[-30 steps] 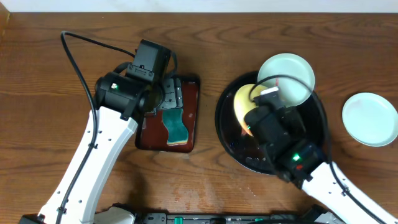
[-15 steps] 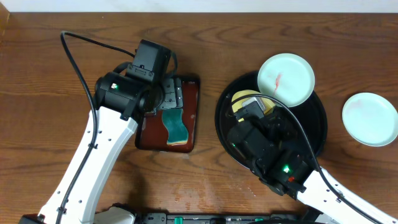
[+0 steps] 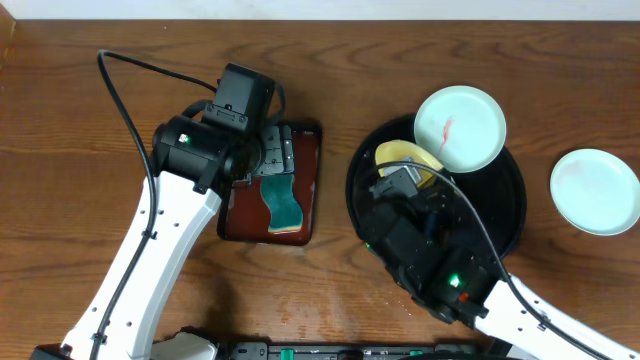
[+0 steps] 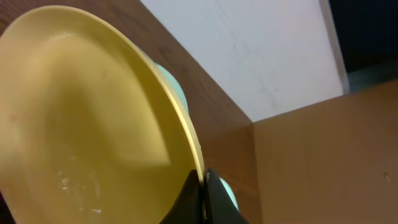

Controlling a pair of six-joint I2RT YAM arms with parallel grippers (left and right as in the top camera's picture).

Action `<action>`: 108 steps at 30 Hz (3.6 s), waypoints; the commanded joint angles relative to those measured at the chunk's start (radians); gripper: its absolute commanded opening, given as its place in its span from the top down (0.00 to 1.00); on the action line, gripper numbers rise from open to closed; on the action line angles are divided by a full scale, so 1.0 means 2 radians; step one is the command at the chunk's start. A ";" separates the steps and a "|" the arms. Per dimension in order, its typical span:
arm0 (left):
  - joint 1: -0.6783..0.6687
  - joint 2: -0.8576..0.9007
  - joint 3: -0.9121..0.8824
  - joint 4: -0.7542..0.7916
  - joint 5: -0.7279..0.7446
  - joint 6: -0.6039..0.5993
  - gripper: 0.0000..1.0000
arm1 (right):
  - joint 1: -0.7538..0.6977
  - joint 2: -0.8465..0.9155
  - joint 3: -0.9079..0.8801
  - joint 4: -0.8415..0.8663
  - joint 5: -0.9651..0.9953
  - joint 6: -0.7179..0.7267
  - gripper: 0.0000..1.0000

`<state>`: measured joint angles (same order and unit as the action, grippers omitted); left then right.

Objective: Clean dirty plates on tray and stack at the side
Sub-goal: 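Lift and tilt the yellow plate with the right gripper, then carry the yellow plate right and set it on the green plate, then grasp the stained white plate rim with right gripper, pull to tray center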

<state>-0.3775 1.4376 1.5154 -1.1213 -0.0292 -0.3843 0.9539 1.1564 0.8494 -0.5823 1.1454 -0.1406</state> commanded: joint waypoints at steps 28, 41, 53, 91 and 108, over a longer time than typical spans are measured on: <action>0.001 0.000 0.004 -0.001 -0.002 0.005 0.17 | 0.035 -0.005 0.003 0.015 0.041 -0.010 0.99; 0.001 0.000 0.004 -0.001 -0.002 0.005 0.17 | -0.103 -0.002 0.003 -0.013 -0.268 0.254 0.99; 0.001 0.000 0.004 -0.001 -0.002 0.005 0.17 | -0.528 -0.013 0.003 -0.025 -0.639 0.275 0.99; 0.001 0.000 0.004 -0.001 -0.002 0.005 0.17 | -0.645 0.138 0.074 0.095 -0.667 0.108 0.64; 0.001 0.000 0.004 -0.001 -0.002 0.005 0.17 | -0.571 0.345 0.074 0.265 -0.643 0.055 0.69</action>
<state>-0.3775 1.4376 1.5154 -1.1213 -0.0292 -0.3843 -0.1883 1.8221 1.0012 -0.0593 -0.0696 -0.0174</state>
